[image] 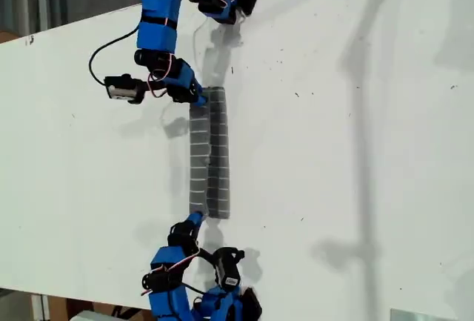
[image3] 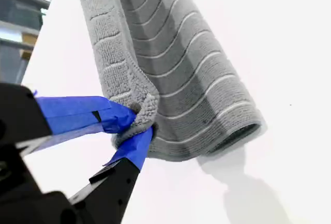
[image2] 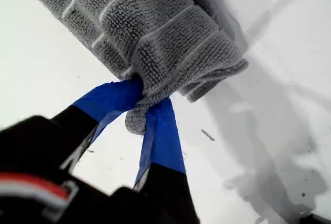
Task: Grasp corners of a square towel and fold twice.
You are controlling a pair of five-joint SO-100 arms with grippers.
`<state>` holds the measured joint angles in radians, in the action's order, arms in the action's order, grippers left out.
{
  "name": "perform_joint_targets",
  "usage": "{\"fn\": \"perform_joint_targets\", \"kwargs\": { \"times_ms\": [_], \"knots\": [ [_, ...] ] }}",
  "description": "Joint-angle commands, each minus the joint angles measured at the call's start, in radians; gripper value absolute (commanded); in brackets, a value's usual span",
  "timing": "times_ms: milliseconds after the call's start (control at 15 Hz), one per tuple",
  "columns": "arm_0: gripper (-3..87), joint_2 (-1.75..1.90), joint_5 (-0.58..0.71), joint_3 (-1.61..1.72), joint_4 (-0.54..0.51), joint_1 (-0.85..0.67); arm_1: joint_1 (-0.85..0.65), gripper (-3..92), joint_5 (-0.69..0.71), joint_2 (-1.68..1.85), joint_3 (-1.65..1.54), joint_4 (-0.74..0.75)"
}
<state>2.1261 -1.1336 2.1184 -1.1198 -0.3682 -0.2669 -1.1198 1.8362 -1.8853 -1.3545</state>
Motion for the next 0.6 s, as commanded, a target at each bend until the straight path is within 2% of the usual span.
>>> {"fn": "perform_joint_targets", "kwargs": {
  "times_ms": [0, 200, 400, 533],
  "knots": [
    [-0.1, 0.012, -0.04, 0.026, 0.028, 0.052, 0.084, -0.1, -0.041, 0.069, -0.035, 0.023],
    [-0.1, 0.029, -0.101, 0.146, 0.15, 0.121, 0.063, -0.1, -0.044, 0.149, -0.184, 0.086],
    [-0.1, 0.031, -0.132, 0.281, 0.298, 0.126, 0.04, -0.1, -0.043, 0.19, -0.288, 0.16],
    [-0.1, 0.012, -0.13, 0.308, 0.334, 0.106, 0.021, -0.1, -0.04, 0.152, -0.321, 0.221]
  ]
}}
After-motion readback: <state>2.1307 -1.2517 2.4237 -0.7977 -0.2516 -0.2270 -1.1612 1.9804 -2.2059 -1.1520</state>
